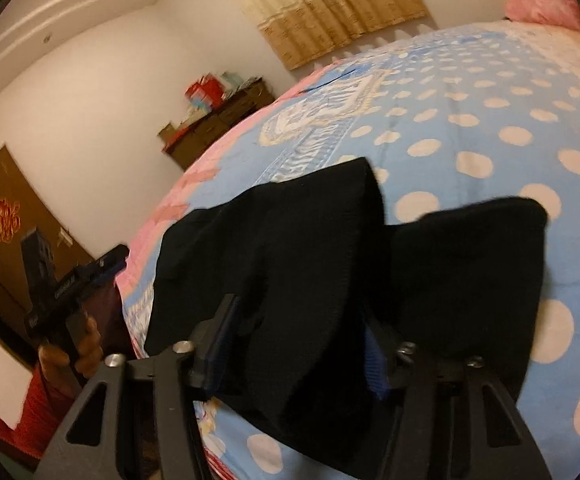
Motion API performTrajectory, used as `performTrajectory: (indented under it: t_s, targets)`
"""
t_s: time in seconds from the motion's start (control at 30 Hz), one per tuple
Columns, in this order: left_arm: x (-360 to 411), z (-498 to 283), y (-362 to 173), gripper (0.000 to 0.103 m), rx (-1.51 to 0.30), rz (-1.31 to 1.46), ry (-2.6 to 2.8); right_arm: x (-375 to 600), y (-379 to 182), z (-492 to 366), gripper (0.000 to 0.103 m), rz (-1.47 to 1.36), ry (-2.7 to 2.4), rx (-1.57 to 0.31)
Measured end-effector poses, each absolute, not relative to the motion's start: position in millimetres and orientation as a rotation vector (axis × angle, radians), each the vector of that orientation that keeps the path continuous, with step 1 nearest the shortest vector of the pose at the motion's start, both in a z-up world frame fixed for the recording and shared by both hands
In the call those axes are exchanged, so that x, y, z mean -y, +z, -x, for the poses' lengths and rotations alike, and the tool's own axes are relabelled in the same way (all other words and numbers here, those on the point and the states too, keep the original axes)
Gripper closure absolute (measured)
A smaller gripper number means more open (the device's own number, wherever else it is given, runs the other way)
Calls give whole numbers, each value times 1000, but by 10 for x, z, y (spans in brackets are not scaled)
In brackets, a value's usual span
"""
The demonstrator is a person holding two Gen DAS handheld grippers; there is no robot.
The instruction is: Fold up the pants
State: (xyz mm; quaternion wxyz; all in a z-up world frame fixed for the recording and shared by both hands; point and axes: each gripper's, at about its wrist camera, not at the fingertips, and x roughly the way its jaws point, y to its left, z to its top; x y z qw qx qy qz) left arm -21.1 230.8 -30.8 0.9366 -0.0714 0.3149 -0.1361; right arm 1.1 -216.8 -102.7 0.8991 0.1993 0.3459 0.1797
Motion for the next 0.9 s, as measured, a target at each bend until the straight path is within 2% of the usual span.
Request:
performTrajectory:
  t_s: [0.03, 0.13, 0.4, 0.5, 0.63, 0.7, 0.83, 0.9]
  targets:
    - [-2282, 116, -291, 15, -646, 140, -270, 2088, -1009, -28, 85, -361, 382, -739]
    - [-2265, 51, -301, 15, -650, 146, -254, 1923, -873, 33, 87, -284, 403, -732]
    - [-2243, 32, -163, 15, -612, 136, -246, 2105, -58, 354, 88, -246, 449, -501]
    - [-2140, 11, -180, 15, -612, 122, -260, 2428, -328, 411, 88, -280, 342, -590]
    - [-1959, -15, -217, 15, -629, 90, -290, 2746, -1115, 458, 87, -363, 199, -760]
    - [-1857, -9, -227, 15, -637, 76, -304, 2852, -1194, 556, 82, -484, 218, -680]
    - [-1701, 45, -185, 14, -631, 89, -348, 2837, -1122, 492, 53, -519, 253, -713]
    - [-1610, 77, -176, 15, -640, 108, -384, 2861, -1004, 519, 50, -508, 249, -731]
